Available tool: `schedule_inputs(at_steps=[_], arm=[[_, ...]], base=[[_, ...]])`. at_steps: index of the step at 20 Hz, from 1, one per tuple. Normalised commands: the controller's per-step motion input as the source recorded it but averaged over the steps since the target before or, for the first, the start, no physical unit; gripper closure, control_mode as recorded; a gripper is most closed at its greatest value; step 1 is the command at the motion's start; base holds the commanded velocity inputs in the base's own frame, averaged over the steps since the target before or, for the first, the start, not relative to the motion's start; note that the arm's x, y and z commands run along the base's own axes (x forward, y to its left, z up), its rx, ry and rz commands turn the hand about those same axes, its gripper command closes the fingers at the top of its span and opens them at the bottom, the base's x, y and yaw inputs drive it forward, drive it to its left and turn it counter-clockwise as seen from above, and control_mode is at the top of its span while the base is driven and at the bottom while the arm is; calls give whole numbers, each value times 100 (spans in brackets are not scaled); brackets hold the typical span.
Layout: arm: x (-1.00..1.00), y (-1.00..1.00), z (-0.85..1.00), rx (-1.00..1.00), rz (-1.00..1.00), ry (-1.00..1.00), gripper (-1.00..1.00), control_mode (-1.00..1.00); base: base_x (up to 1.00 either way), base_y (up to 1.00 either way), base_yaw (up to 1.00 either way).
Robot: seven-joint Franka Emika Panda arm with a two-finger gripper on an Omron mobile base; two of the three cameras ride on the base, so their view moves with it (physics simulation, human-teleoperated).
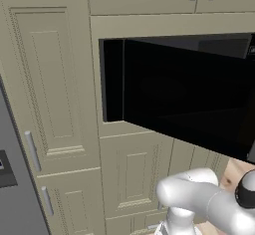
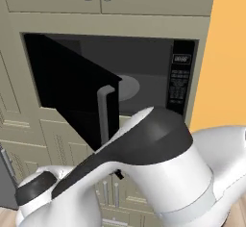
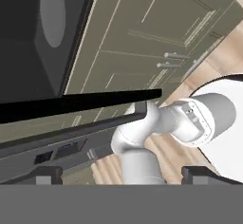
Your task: Place the sponge inside the microwave to prepare for sanitizing.
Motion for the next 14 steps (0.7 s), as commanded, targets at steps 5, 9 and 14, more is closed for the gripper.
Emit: schedule_inputs(at_steps=[5, 9, 14], arm=[[44, 14, -4, 18, -7, 0, -100, -100], [48, 10, -18, 17, -7, -8, -100, -100], [49, 2, -23, 22, -4, -6, -100, -100]], base=[[0, 0, 0], [0, 0, 0], [0, 0, 0]])
